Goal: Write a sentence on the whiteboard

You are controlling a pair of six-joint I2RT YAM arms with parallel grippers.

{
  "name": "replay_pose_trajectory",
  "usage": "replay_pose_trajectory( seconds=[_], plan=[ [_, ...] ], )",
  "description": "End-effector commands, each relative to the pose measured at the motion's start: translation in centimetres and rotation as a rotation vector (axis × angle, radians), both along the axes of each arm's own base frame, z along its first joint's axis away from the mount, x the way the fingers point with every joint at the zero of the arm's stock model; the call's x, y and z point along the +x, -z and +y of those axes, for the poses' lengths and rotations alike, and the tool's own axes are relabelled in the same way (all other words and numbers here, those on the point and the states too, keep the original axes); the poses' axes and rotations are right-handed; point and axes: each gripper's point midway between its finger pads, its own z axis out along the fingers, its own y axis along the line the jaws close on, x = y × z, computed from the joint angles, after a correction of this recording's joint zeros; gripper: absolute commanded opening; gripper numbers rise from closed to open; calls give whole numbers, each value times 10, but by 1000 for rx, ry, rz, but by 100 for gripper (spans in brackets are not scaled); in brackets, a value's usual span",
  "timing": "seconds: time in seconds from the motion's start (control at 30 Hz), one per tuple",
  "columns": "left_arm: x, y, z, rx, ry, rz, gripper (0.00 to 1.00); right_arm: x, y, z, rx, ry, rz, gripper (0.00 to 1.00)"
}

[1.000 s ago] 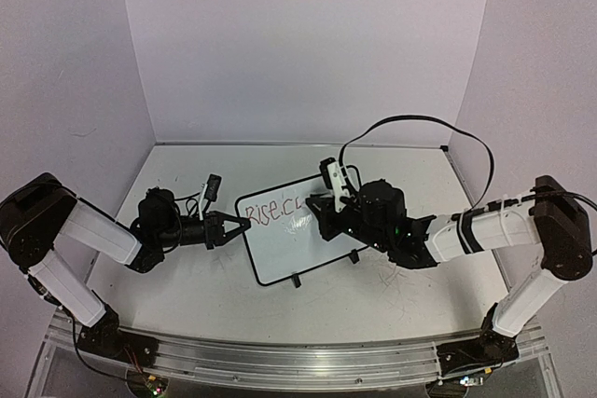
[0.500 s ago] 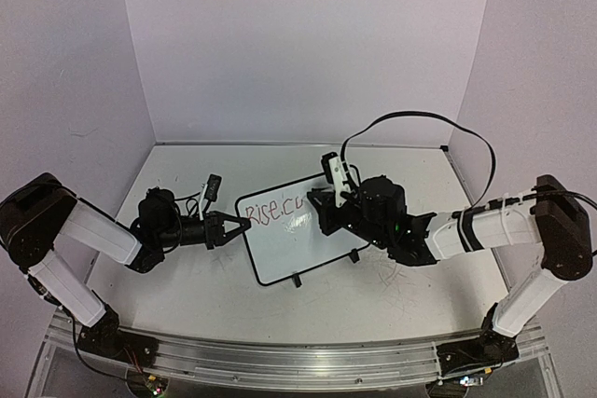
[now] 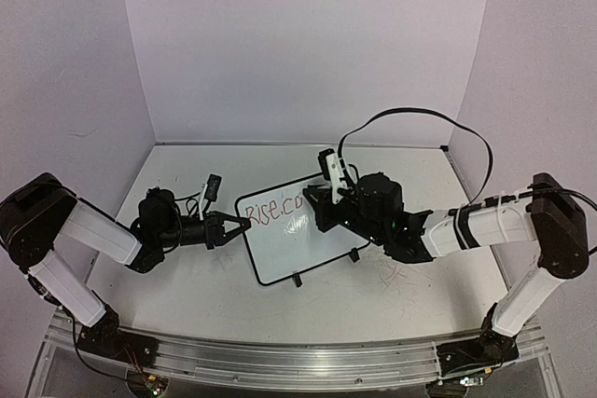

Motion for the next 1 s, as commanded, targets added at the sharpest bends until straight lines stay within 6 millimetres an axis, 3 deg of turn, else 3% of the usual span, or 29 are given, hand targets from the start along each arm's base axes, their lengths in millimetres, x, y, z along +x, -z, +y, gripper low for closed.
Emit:
replay_pose_trajectory(
  seconds=[0.0, 0.1, 0.17, 0.3, 0.97],
  plan=[
    [-3, 3, -1, 8, 14, -9, 0, 3, 7, 7, 5, -13, 26, 0],
    [-2, 3, -1, 8, 14, -10, 0, -5, -2, 0, 23, -26, 15, 0],
    [-2, 3, -1, 7, 14, -10, 0, -8, -19, -12, 60, -10, -14, 0],
    [-2, 5, -2, 10, 14, -2, 0, 4, -26, -30, 89, 25, -13, 0],
    [-3, 2, -1, 5, 16, -4, 0, 17, -19, -21, 71, 32, -9, 0]
  ],
)
